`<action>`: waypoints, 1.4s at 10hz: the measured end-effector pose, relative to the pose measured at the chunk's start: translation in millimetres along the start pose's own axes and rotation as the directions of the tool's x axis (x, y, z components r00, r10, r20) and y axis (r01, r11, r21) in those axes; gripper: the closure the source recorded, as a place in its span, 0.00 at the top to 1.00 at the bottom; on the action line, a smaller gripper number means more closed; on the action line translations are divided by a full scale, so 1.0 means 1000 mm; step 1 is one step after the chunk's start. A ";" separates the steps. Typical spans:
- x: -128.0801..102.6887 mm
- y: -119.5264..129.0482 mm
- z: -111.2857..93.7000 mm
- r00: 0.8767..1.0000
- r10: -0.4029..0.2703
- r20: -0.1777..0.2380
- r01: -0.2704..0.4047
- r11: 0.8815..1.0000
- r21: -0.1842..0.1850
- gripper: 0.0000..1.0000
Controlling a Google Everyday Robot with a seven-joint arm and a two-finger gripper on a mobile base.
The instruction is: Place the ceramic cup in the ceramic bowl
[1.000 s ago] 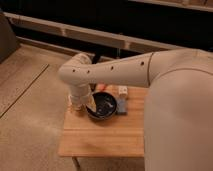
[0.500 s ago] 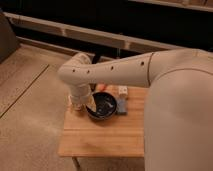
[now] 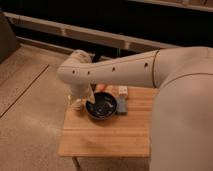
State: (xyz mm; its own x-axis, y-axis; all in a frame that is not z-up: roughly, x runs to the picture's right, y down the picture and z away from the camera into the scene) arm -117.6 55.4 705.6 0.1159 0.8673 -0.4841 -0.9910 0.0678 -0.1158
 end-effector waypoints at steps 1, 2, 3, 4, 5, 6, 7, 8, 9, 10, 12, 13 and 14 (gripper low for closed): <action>0.000 -0.001 0.000 1.000 0.002 0.001 -0.002 1.000 0.000 0.65; -0.001 -0.001 0.000 1.000 0.002 0.002 -0.002 1.000 0.000 0.65; 0.000 0.000 0.000 1.000 -0.001 0.001 0.001 1.000 -0.001 0.65; 0.000 0.000 0.000 1.000 -0.002 0.002 0.002 1.000 -0.001 0.65; -0.001 0.000 0.000 1.000 -0.005 0.004 0.005 1.000 0.001 0.65; -0.005 -0.004 0.003 1.000 -0.016 0.015 0.016 1.000 0.020 0.65; -0.012 -0.011 0.005 0.999 -0.024 0.032 0.022 0.998 0.052 0.65; -0.027 -0.024 0.007 0.997 -0.041 0.069 0.034 0.994 0.103 0.65; -0.046 -0.037 0.011 0.993 -0.059 0.107 0.043 0.988 0.148 0.65; -0.062 -0.046 0.017 0.988 -0.071 0.134 0.047 0.983 0.175 0.65; -0.084 -0.046 0.031 0.983 -0.073 0.170 0.050 0.989 0.141 0.65; -0.097 -0.038 0.040 0.979 -0.047 0.196 0.037 0.998 0.052 0.65; -0.105 -0.031 0.042 0.977 -0.015 0.213 0.023 0.999 -0.038 0.65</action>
State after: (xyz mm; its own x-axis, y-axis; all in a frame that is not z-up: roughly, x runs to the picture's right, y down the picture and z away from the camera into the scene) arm -101.8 -17.3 796.8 0.1136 0.9513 -0.2864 -0.9847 0.0696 -0.1596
